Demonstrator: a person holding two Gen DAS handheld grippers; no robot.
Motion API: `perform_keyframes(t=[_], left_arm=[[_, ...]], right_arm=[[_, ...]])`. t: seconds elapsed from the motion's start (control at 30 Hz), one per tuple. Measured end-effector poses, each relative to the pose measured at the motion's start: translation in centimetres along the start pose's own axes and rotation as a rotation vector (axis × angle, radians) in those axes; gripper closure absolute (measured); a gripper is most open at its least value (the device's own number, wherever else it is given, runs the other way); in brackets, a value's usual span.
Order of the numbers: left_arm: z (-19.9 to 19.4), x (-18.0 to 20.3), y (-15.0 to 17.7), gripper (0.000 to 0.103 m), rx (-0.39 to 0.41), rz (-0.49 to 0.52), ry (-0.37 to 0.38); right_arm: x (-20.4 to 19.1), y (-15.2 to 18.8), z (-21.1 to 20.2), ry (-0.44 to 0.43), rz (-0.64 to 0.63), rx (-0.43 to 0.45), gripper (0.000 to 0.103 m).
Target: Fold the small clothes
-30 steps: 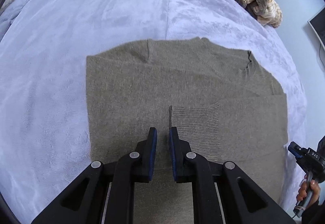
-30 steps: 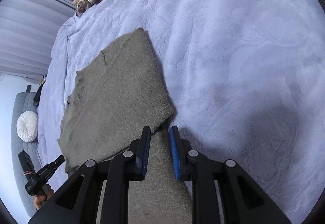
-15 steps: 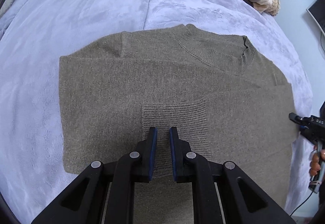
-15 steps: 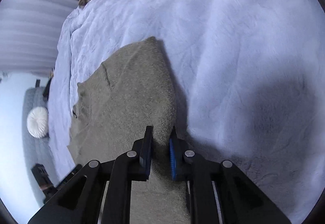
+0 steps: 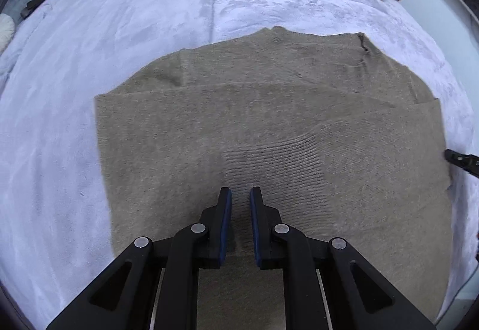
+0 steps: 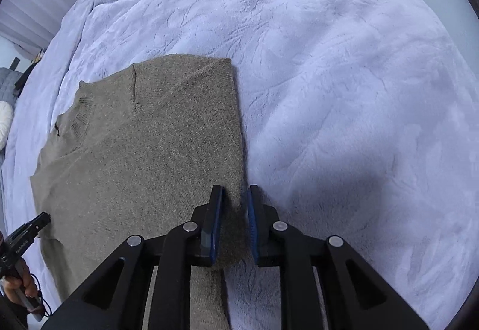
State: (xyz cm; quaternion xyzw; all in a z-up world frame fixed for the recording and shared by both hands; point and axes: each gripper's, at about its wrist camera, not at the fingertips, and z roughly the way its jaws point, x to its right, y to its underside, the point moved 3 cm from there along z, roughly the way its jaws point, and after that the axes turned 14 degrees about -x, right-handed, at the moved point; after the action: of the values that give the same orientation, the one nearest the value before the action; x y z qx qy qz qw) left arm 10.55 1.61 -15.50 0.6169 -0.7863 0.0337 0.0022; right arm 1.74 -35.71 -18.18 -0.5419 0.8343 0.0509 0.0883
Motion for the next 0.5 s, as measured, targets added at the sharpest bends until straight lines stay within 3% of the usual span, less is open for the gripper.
perform_keyframes(t=[0.27, 0.5], left_arm=[[-1.9, -1.1, 1.6, 0.089, 0.027, -0.068, 0.072], [0.0, 0.0, 2.6, 0.089, -0.013, -0.077, 0.045]], right_arm=[[-1.1, 2.4, -3.1, 0.0, 0.003, 0.033, 0.084], [-4.9, 4.3, -1.0, -0.015, -0.096, -0.016, 0.083]])
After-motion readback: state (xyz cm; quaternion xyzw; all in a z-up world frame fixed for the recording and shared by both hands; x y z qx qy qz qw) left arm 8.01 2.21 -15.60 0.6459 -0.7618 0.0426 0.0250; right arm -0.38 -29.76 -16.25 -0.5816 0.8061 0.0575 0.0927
